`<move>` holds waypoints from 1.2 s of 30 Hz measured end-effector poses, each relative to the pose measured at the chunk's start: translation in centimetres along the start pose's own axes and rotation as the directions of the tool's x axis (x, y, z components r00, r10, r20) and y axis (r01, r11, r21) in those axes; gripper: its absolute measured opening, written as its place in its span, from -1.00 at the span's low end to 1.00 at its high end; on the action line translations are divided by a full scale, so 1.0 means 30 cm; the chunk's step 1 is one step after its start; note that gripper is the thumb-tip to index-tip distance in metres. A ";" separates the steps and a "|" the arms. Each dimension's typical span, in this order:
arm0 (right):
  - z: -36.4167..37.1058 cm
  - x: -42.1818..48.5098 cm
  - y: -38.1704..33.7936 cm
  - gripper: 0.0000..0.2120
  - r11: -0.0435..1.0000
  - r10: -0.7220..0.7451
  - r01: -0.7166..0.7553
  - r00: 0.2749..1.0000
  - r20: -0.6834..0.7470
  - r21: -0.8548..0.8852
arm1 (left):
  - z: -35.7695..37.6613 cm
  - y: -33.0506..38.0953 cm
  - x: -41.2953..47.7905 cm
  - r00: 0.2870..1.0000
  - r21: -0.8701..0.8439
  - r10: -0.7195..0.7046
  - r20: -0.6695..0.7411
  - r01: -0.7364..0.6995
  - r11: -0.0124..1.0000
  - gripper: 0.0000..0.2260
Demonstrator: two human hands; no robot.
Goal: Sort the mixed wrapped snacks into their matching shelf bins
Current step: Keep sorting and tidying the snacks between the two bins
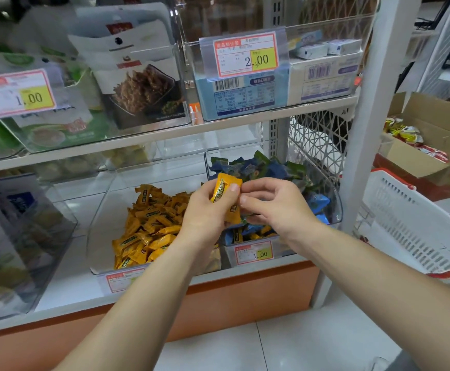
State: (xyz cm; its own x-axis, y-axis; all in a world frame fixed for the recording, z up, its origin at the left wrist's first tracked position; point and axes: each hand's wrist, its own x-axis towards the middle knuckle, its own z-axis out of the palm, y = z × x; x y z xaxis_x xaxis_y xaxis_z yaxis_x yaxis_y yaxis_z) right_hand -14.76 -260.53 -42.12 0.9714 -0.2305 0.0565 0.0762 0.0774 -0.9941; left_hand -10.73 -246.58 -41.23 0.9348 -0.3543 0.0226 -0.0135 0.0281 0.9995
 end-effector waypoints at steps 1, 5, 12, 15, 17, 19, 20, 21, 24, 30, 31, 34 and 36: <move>-0.007 0.007 -0.005 -0.84 1.000 0.003 -0.003 1.000 0.021 -0.020 | -0.020 0.011 0.004 1.000 0.033 0.010 -0.014 -0.009 0.999 -0.80; -0.101 0.053 -0.025 -0.87 0.984 -0.055 0.047 0.998 -0.042 -0.170 | -0.192 0.038 0.040 0.961 0.553 0.241 -0.139 -0.126 0.824 -0.82; -0.188 0.082 0.054 -0.94 0.660 0.044 0.122 0.979 0.200 -0.742 | -0.398 -0.044 0.083 0.997 0.938 0.036 -0.072 0.055 0.343 -0.47; -0.172 0.092 0.083 -0.89 0.403 0.143 0.191 0.953 0.268 -0.895 | -0.358 -0.027 0.084 0.992 0.972 0.126 -0.025 -0.005 0.235 -0.47; -0.175 0.098 0.090 -0.92 0.308 0.175 0.214 0.945 0.276 -0.927 | -0.293 0.001 0.061 0.947 0.975 0.317 0.045 -0.111 0.194 -0.55; -0.191 0.104 0.086 -0.87 0.272 0.210 0.220 0.936 0.281 -0.937 | -0.201 0.019 0.028 0.897 0.929 0.405 0.176 -0.287 0.232 -0.68; -0.200 0.108 0.083 -0.83 0.276 0.246 0.215 0.926 0.285 -0.937 | -0.150 0.017 0.012 0.889 0.886 0.381 0.252 -0.370 0.278 -0.74; -0.209 0.111 0.079 -0.80 0.285 0.291 0.208 0.911 0.291 -0.936 | -0.100 0.005 -0.002 0.885 0.845 0.330 0.328 -0.431 0.317 -0.77; -0.229 0.118 0.070 -0.73 0.277 0.393 0.204 0.868 0.304 -0.939 | 0.022 -0.065 -0.019 0.870 0.817 0.145 0.471 -0.492 0.300 -0.73; -0.261 0.110 0.060 -0.44 0.476 0.496 0.119 0.782 0.378 -0.871 | 0.079 -0.156 0.032 0.904 0.884 0.021 0.426 -0.421 0.204 -0.48; -0.269 0.108 0.059 -0.44 0.490 0.497 0.136 0.768 0.404 -0.861 | 0.082 -0.162 0.041 0.905 0.881 0.020 0.424 -0.418 0.222 -0.41; -0.285 0.112 0.067 -0.43 0.405 0.455 0.199 0.803 0.385 -0.892 | 0.112 -0.180 0.055 0.898 0.872 -0.040 0.438 -0.413 0.262 -0.30; -0.277 0.116 0.086 -0.47 0.298 0.411 0.244 0.840 0.355 -0.923 | 0.132 -0.193 0.066 0.891 0.878 -0.104 0.442 -0.406 0.252 -0.28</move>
State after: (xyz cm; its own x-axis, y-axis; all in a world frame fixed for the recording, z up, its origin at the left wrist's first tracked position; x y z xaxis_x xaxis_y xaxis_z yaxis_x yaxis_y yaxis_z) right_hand -13.06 -269.20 -45.28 0.9269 0.1822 -0.3280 0.0521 -0.9283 -0.3683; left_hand -10.20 -251.14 -46.90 0.6778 -0.7315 -0.0739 -0.6947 -0.6701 0.2615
